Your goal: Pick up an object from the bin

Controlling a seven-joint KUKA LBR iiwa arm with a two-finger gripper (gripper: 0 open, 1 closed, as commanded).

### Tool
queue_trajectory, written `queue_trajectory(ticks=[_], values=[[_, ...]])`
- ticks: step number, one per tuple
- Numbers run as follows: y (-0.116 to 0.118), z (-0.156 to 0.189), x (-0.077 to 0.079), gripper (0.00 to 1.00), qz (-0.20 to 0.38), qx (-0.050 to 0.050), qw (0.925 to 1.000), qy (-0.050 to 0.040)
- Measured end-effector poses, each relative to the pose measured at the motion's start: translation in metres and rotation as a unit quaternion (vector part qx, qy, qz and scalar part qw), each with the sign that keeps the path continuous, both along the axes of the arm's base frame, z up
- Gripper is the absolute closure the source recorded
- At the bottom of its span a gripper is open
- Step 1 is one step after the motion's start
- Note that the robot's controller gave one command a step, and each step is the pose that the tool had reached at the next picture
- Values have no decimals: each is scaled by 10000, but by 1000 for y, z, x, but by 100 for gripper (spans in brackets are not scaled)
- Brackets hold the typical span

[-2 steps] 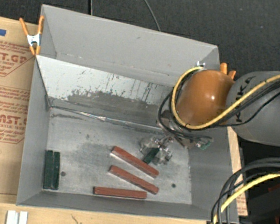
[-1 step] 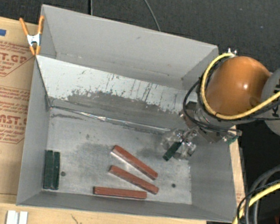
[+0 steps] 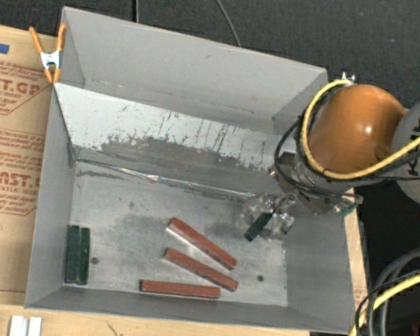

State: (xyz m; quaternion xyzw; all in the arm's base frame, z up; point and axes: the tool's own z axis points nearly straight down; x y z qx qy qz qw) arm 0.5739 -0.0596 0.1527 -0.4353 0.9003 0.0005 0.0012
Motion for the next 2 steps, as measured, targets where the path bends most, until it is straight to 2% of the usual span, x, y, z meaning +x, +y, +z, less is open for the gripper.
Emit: queue_trajectory(ticks=[1,2], values=[[0,43,7,100,31,1,10000,22],[-6,94,3,100,53,-1,10000,1]])
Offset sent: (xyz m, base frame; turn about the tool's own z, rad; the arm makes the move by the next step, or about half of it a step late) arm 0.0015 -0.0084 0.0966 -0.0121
